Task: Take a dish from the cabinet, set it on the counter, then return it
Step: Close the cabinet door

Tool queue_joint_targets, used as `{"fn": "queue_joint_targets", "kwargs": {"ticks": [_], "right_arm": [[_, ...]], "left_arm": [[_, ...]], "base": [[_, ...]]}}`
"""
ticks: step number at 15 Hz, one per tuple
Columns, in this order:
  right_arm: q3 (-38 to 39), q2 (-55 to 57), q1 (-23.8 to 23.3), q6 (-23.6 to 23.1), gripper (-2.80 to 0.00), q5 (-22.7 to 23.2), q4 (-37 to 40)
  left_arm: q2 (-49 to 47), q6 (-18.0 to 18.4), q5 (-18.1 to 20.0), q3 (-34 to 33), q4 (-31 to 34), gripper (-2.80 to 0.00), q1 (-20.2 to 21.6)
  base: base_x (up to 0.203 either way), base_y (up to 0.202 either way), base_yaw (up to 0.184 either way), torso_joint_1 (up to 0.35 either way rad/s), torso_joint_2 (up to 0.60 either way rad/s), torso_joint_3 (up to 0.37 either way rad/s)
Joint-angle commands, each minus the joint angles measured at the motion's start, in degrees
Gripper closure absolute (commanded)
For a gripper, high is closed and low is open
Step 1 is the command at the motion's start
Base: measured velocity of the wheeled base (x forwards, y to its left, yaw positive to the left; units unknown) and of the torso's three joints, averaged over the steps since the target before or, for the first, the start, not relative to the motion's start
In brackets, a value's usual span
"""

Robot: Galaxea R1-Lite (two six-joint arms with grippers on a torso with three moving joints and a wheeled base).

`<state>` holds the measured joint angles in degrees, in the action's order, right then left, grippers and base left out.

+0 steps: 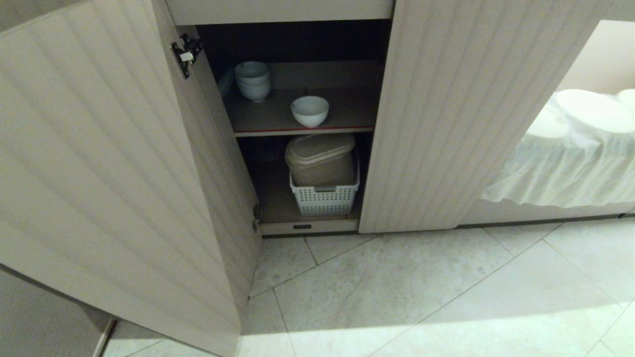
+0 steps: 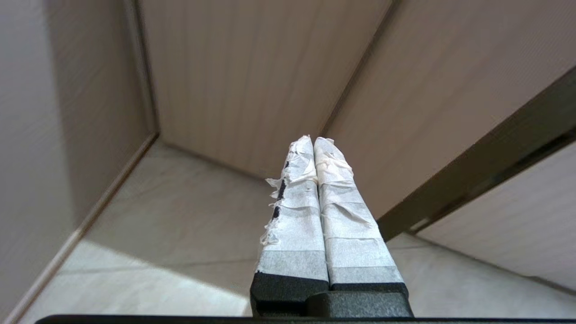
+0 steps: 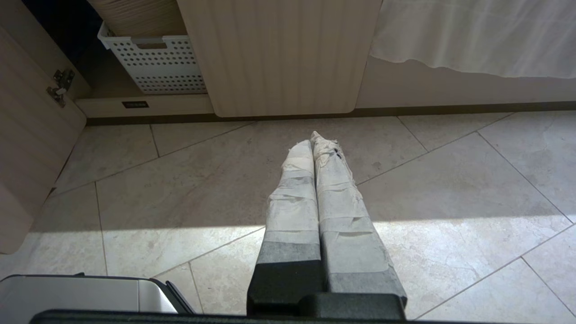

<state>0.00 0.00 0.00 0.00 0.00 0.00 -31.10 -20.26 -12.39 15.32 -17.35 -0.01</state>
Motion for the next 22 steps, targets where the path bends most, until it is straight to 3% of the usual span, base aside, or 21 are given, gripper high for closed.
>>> {"fn": "queue_joint_targets", "kwargs": {"ticks": [1, 3, 8, 13, 16, 22], "right_arm": [[0.00, 0.00, 0.00, 0.00, 0.00, 0.00, 0.00], [0.00, 0.00, 0.00, 0.00, 0.00, 0.00, 0.00], [0.00, 0.00, 0.00, 0.00, 0.00, 0.00, 0.00], [0.00, 0.00, 0.00, 0.00, 0.00, 0.00, 0.00], [0.00, 0.00, 0.00, 0.00, 0.00, 0.00, 0.00], [0.00, 0.00, 0.00, 0.00, 0.00, 0.00, 0.00]], "left_arm": [[-2.20, -0.70, 1.99, 0.22, -0.75, 0.00, 2.03], [-2.63, -2.56, 3.48, 0.23, -1.25, 0.00, 1.85], [-6.86, -2.73, 3.77, 1.17, -4.47, 0.00, 2.64], [-9.74, -3.02, 5.06, 4.11, -4.71, 0.00, 6.36], [-11.56, -5.33, 6.18, 6.12, -4.79, 0.00, 7.04], [-11.79, -6.12, 15.46, 6.15, -6.28, 0.00, 5.87]], "base": [[0.000, 0.000, 0.000, 0.000, 0.00, 0.000], [0.000, 0.000, 0.000, 0.000, 0.00, 0.000], [0.000, 0.000, 0.000, 0.000, 0.00, 0.000], [0.000, 0.000, 0.000, 0.000, 0.00, 0.000], [0.000, 0.000, 0.000, 0.000, 0.00, 0.000], [0.000, 0.000, 0.000, 0.000, 0.00, 0.000]]}}
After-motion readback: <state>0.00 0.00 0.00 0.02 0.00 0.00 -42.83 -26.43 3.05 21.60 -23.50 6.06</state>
